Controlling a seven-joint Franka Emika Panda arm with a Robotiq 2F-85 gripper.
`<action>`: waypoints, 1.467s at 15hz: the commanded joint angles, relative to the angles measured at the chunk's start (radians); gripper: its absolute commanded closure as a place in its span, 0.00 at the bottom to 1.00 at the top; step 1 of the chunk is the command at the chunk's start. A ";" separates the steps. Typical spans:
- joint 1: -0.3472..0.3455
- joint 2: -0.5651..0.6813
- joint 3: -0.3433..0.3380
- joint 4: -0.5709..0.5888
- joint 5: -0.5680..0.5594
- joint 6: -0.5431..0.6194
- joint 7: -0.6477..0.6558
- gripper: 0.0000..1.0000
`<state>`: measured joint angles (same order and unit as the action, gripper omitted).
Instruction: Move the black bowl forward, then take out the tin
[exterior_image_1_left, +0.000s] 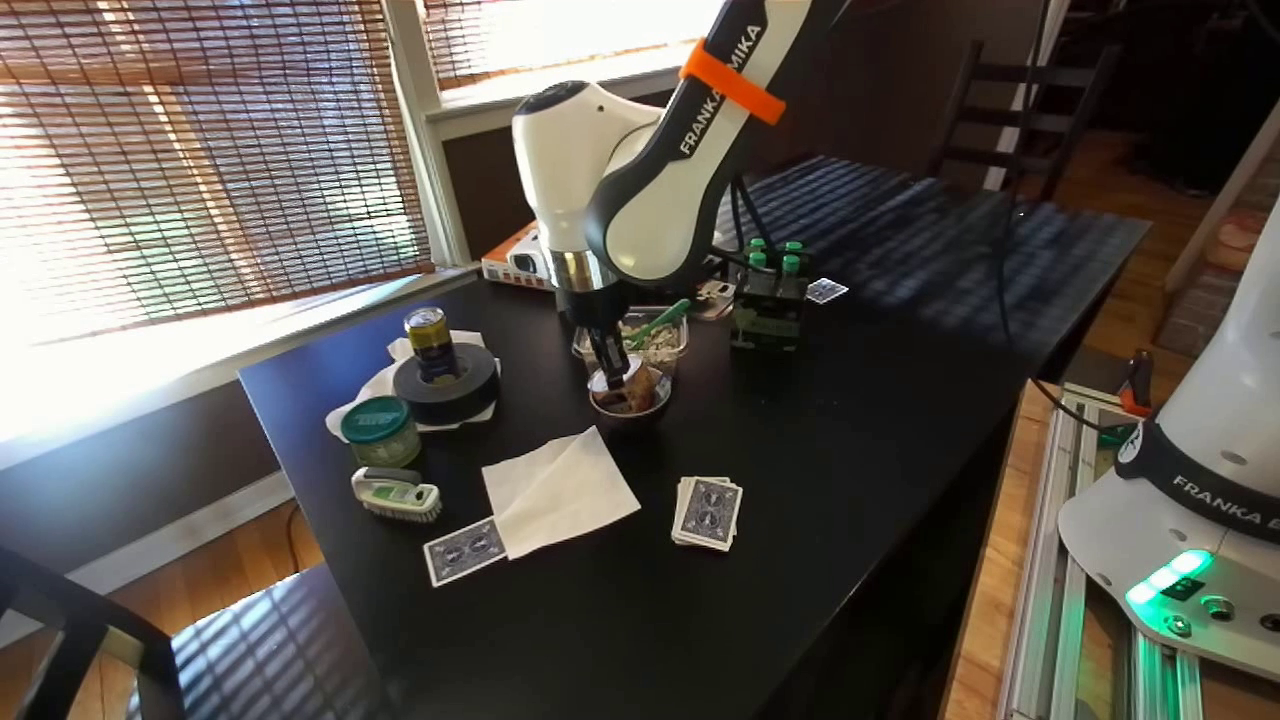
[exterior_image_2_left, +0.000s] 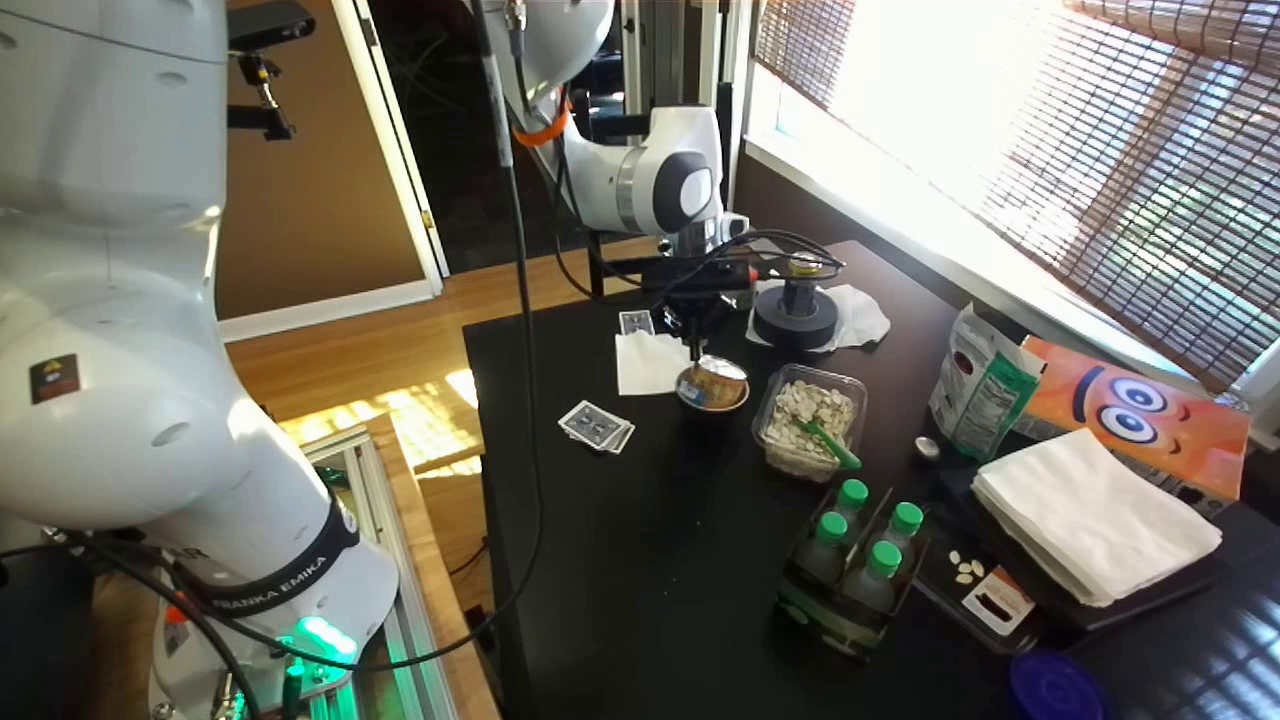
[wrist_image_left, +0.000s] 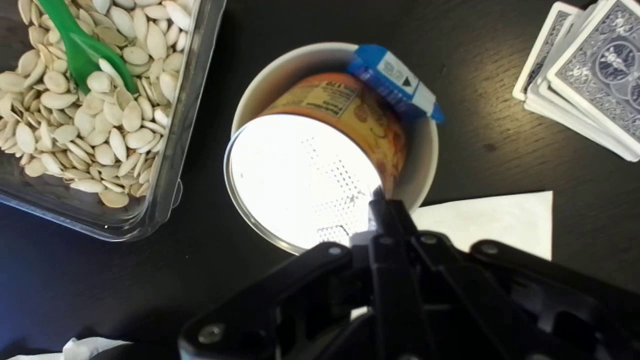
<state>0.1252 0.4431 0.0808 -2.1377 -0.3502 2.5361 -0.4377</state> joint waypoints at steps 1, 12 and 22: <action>0.011 -0.020 -0.018 0.027 -0.042 -0.014 0.058 1.00; 0.027 -0.062 -0.039 0.059 -0.078 0.128 0.202 1.00; 0.089 0.009 0.030 0.060 -0.066 0.302 0.198 1.00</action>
<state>0.1879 0.4059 0.1139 -2.0847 -0.4047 2.7842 -0.2579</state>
